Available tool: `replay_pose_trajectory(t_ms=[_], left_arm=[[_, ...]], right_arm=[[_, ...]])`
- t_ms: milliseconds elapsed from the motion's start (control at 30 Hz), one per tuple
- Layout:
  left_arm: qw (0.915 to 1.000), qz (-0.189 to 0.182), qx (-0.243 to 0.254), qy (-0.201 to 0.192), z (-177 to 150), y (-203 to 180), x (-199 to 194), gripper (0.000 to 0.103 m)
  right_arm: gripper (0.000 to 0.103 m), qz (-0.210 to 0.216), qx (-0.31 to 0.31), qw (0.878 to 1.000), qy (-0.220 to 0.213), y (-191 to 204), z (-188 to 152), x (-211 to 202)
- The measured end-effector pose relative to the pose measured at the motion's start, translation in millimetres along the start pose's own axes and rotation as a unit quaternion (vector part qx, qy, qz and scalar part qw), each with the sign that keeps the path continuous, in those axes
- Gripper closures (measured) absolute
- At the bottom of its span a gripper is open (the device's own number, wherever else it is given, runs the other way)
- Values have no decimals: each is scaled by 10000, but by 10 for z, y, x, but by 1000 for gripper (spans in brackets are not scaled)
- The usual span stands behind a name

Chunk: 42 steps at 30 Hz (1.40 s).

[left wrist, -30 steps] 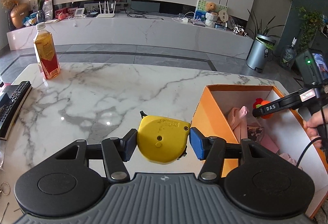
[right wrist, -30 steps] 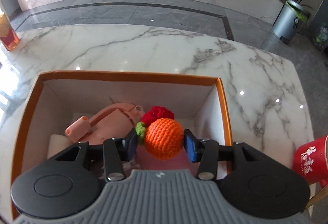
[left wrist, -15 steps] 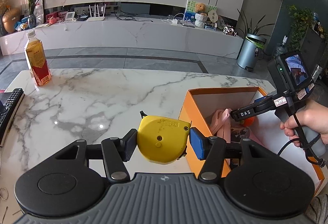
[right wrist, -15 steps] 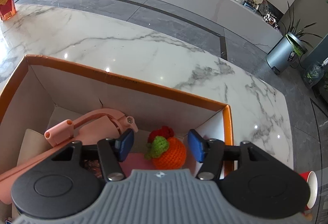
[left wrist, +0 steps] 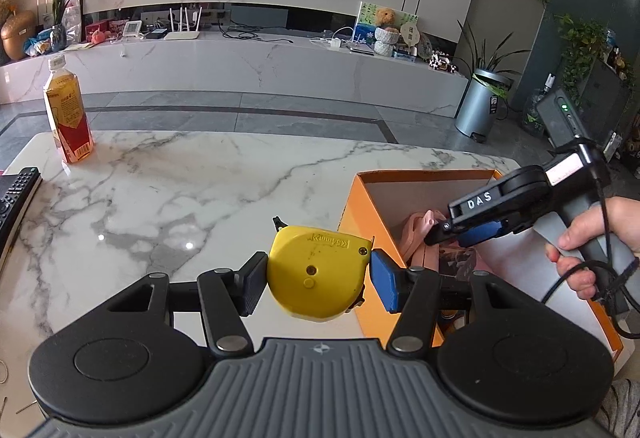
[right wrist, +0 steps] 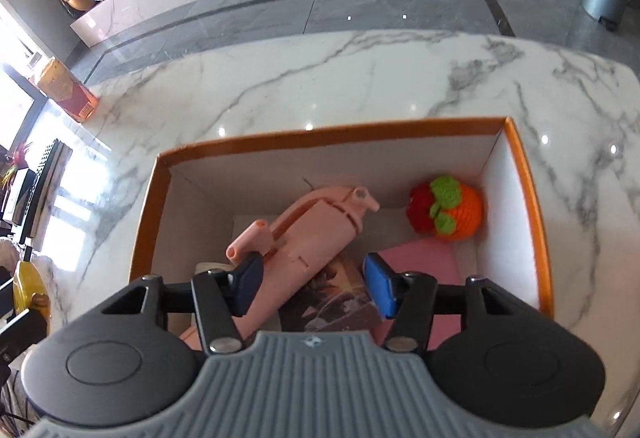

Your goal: Organize objects

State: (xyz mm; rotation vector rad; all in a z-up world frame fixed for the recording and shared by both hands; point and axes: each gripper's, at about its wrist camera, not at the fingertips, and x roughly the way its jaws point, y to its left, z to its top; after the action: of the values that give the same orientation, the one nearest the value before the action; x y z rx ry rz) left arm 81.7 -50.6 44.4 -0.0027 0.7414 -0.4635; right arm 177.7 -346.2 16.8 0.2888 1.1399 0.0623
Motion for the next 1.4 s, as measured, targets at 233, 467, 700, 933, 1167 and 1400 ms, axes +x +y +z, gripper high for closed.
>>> replay_pose_trajectory(t_ms=[233,467,700,933,1167,1400], left_arm=[[9998,-44,-151,75,-61,137,11,38],[9995,-3,-303,123,-78,261,35,38],[9995,-29,-266,155,-89,233,25,38],[9996,-110,-255,78,-79,222,-37,38],[9993,-71,-312,175,-118,275,-20,38],[9990,-93,-435,77,-89,353,-76,38]], right_arm=[[55,584,1352,9889,172,-274,157,186],[46,1402,2560,9554,456,-488,102,187],[24,867,1786,9781,630,-49,254,319],[52,416,2359,9688,643,-218,246,297],[32,203,1971,9774,729,-68,403,488],[49,-336,1252,9896,624,73,233,560]])
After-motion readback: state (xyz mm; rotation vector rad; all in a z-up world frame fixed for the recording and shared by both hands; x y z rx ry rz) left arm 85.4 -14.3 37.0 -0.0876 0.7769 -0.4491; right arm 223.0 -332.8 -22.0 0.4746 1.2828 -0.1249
